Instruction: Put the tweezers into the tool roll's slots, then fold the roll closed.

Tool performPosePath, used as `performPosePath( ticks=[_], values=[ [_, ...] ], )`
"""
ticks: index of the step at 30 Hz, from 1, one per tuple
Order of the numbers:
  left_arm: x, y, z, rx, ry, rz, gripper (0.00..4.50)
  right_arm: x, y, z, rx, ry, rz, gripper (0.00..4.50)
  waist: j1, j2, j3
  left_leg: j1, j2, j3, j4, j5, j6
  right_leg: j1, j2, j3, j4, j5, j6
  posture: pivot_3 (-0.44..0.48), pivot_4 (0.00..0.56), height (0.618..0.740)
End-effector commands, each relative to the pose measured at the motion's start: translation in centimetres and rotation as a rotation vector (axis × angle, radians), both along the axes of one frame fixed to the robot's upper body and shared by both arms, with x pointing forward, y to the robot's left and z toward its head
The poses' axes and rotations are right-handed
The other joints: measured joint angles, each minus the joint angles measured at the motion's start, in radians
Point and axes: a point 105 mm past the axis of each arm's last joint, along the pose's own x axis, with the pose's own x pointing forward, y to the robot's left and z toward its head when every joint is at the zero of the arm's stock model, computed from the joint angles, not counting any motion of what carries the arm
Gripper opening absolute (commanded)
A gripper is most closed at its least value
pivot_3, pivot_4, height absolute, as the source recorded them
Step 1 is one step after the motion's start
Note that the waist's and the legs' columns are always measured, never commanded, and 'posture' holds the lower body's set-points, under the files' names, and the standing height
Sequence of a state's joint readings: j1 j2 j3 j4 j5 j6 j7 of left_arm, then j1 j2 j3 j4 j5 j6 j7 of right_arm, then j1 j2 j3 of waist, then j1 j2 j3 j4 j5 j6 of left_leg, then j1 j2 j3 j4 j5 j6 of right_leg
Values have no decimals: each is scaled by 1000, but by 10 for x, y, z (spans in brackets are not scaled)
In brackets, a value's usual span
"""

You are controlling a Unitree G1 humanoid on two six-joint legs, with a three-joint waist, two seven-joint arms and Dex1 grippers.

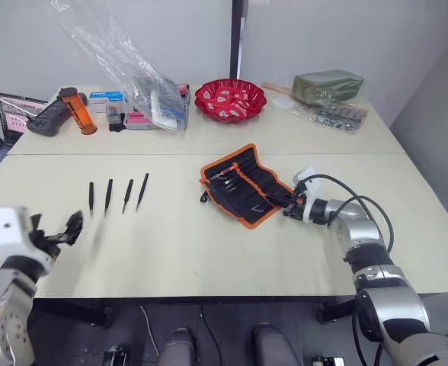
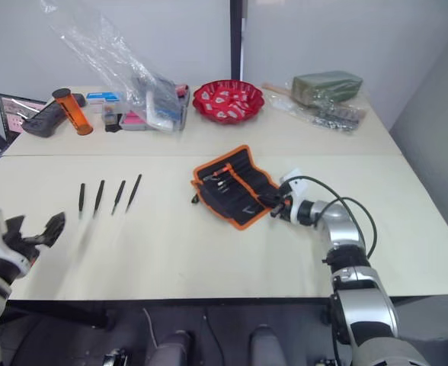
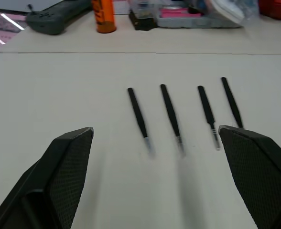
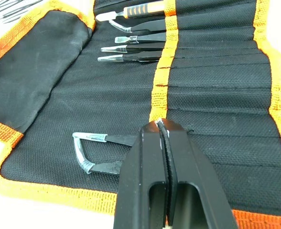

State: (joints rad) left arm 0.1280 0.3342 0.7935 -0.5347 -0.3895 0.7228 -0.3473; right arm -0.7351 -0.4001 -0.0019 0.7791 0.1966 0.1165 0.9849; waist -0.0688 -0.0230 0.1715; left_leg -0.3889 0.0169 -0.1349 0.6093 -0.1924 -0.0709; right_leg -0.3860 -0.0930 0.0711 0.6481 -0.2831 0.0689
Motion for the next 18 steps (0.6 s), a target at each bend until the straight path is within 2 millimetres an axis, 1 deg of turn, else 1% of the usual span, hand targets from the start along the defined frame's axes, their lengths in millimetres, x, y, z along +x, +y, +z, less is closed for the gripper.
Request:
performPosePath(
  ticks=[1, 3, 6, 10, 12, 15, 18],
  values=[
    [-18, 2, 0, 26, -14, 67, 4462, -2, 3, -7, -36, 15, 21, 0, 0, 0, 0, 0, 0, 0, 0, 0, 0, 0, 0, 0, 0, 0, 0, 0, 150, 740],
    [-22, -2, -8, 16, 4, 70, 4462, -2, 4, -8, -39, 16, 27, 0, 0, -1, -1, 0, 0, 0, 0, 0, 0, 0, 0, 0, 0, 0, 0, 0, 150, 740],
    [-24, -5, -13, 7, 12, 70, 4462, -3, 5, -9, -39, 19, 34, 0, 4, -2, -1, 1, 0, 0, 1, 0, 0, 1, 0, 0, 0, 0, 0, 0, 150, 740],
    [-20, -6, -14, -7, 9, 69, 4462, -4, 6, -9, -41, 21, 38, 0, 2, -2, -1, 1, 0, 0, 1, 0, 0, 1, 0, 0, 0, 0, -1, 0, 150, 740],
    [-11, -5, -15, -18, 10, 54, 4462, -4, 7, -9, -41, 21, 38, 0, 3, -2, -1, 1, 0, 0, 1, 0, 0, 1, 1, 0, 0, 0, -1, 0, 150, 740],
    [23, -1, -16, -32, 33, 16, 4462, -5, 8, -10, -42, 20, 43, 0, 9, -2, -2, 2, 0, 0, 1, 0, 0, 1, 1, 0, 1, 0, -1, 0, 150, 740],
    [44, 1, -21, -46, 55, -9, 4462, -7, 10, -10, -41, 18, 46, 0, 2, -3, -2, 1, 0, 0, 1, 0, 0, 2, 1, 0, 0, 1, -1, 0, 150, 740]
  ],
)
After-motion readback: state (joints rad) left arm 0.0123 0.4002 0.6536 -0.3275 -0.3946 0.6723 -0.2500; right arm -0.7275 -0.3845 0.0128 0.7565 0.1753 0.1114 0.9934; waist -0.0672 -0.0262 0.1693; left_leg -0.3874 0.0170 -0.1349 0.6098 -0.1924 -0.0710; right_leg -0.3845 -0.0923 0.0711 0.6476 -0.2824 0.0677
